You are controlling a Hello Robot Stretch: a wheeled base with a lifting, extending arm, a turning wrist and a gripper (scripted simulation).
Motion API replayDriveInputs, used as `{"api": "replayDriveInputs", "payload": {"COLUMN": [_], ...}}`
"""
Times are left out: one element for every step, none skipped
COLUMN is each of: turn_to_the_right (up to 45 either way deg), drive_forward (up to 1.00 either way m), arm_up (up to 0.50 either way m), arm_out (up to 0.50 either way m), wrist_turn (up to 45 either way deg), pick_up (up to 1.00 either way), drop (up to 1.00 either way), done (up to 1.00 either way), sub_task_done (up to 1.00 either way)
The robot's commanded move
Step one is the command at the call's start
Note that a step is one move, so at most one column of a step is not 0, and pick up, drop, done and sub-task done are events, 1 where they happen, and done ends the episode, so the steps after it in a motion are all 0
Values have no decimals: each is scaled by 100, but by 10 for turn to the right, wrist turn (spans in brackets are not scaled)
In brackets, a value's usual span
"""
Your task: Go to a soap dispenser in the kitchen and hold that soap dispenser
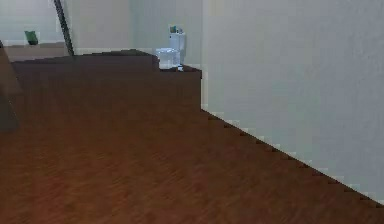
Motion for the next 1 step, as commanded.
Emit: {"api": "replayDriveInputs", "payload": {"turn_to_the_right": [300], "drive_forward": [0], "arm_up": [0], "arm_out": [0], "wrist_turn": [0], "pick_up": [0], "drop": [0], "done": [0], "sub_task_done": [0]}}
